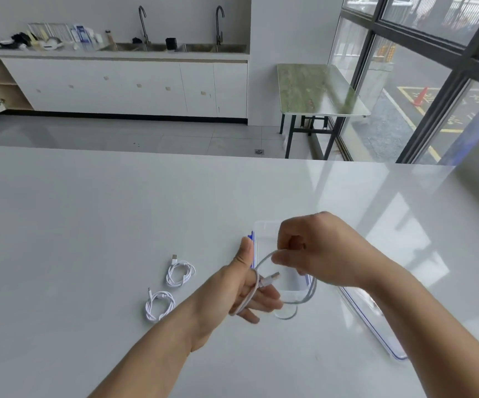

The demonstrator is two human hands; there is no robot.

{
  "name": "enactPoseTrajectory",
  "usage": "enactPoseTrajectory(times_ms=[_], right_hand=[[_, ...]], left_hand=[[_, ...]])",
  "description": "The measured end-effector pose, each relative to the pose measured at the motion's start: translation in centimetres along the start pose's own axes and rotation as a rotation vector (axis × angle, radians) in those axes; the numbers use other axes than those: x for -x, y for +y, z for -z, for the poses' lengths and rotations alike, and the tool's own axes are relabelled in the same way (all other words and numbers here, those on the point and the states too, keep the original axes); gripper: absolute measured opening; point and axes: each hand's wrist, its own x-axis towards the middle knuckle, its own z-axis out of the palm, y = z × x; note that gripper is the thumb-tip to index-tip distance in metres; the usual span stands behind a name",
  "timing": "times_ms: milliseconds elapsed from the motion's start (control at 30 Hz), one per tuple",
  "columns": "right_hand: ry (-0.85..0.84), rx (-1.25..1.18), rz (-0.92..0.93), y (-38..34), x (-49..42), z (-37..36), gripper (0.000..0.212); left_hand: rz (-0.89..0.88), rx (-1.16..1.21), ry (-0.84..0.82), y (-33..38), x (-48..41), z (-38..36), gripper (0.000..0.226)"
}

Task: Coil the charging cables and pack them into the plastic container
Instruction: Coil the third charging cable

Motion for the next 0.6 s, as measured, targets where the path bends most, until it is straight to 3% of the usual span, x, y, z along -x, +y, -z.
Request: enactPoseTrajectory(times_ms=[133,233,400,600], right_hand=[[0.235,0.01,0.046,-1.6,2.6,-2.2,0.017],[0.311,-0.057,0.016,-2.1,4.0,-3.8,0.009],[0.296,-0.272,-0.06,-2.8,5.7,-6.8,0.011],[0.213,-0.259,-0.139,-1.9,6.5,-9.6,0.021]], left_hand=[[-0.108,0.165,0.049,0.2,-0.5,0.2,0.109],[-0.216,0.387,0.083,0.4,-0.7,-0.4,0.104],[-0.316,0.761,0.064,1.3,-0.6,-1.5,0.095],[-0.406,1.034,0.026,2.1,-0.4,-2.0,0.088]])
